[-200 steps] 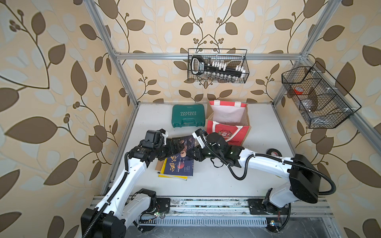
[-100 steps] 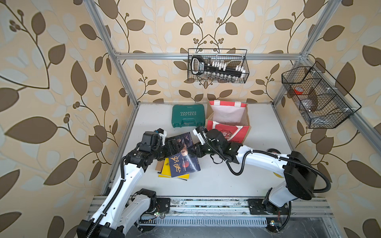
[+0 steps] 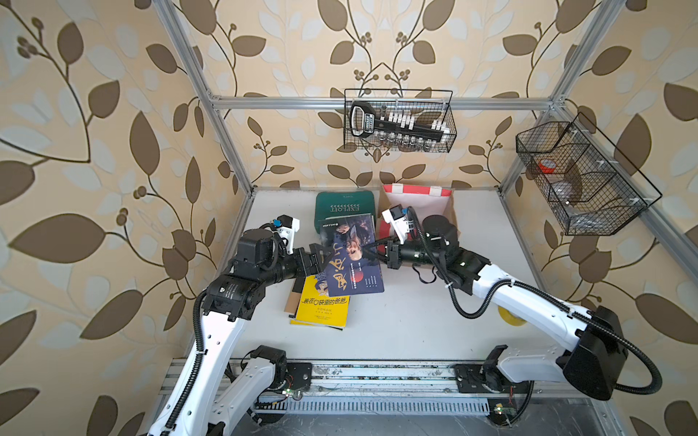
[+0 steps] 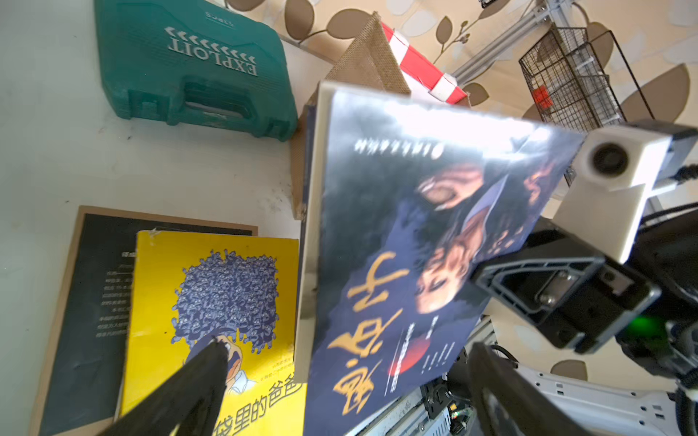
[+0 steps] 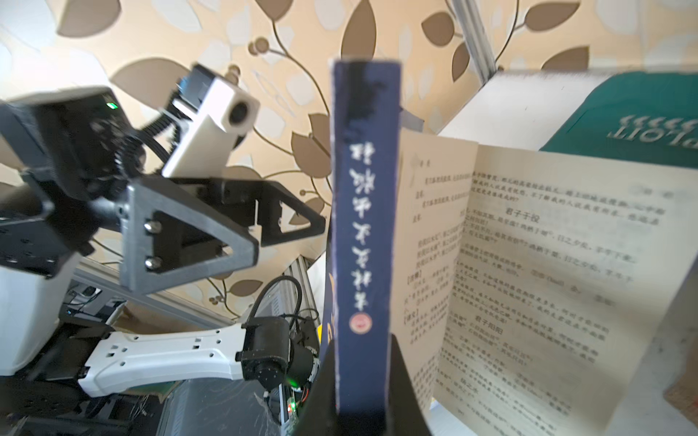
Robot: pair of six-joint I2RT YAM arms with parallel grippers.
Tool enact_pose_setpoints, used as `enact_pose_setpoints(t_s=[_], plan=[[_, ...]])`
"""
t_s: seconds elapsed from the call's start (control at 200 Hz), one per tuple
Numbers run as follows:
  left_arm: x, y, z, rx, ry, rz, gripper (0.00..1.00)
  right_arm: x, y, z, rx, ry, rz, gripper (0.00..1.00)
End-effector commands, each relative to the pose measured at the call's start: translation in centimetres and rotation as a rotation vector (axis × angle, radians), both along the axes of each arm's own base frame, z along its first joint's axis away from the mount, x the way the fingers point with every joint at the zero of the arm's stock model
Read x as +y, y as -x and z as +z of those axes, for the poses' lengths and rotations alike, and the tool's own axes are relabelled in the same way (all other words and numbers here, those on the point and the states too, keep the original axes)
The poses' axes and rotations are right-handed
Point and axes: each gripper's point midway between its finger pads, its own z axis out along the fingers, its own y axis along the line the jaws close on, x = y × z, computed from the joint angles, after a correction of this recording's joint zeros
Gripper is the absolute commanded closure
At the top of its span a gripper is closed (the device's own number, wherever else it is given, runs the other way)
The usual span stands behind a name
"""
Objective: Put the books into the canvas bag
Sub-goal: Pick up the book from the book.
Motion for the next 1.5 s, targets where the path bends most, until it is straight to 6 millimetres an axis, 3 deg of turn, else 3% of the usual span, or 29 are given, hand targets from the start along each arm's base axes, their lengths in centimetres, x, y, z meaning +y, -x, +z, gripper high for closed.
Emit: enact_pose_setpoints(t_s=[0.0, 0.125, 0.3, 0.475, 0.62, 0.84, 1.085, 1.225, 1.39, 1.495], plan=[[-2.2, 0.1, 2.2, -0.100, 0.088, -0.137, 0.01, -1.1, 1.0, 6.4, -0.119, -0.159, 0.052, 1.00], [-4.0, 0.3, 2.9, -0.115, 0.183, -0.251, 0.01, -2.3, 1.0, 9.0, -0.139, -0.225, 0.052, 1.00], [-5.2, 0.8, 3.6, -0.133, 0.258, -0.351, 0.01, -2.6, 1.6, 11.0, -0.168, -0.290, 0.085, 1.00], [-5.5, 1.2, 3.5, -0.130, 0.267, -0.376, 0.01, -2.1, 1.9, 11.7, -0.155, -0.350, 0.144, 1.00], [-5.3, 1.6, 3.6, -0.138, 0.245, -0.378, 0.08, -1.7, 1.9, 11.3, -0.128, -0.386, 0.171, 1.00], [-5.8, 2.5, 4.8, -0.160, 0.309, -0.437, 0.37, -1.2, 0.9, 9.3, -0.075, -0.381, 0.152, 1.00], [-5.6, 3.2, 6.2, -0.182, 0.289, -0.442, 0.87, -1.0, -1.4, 5.0, -0.006, -0.279, 0.049, 1.00], [-5.2, 3.6, 6.4, -0.172, 0.247, -0.421, 0.93, -1.2, -1.6, 3.7, -0.010, -0.233, 0.022, 0.71], [-5.3, 5.0, 7.3, -0.182, 0.234, -0.472, 0.94, -2.4, -1.4, 4.2, -0.053, -0.196, 0.045, 0.36], [-5.7, 6.6, 8.6, -0.209, 0.264, -0.550, 0.93, -4.0, -1.5, 4.5, -0.050, -0.178, 0.062, 0.24]])
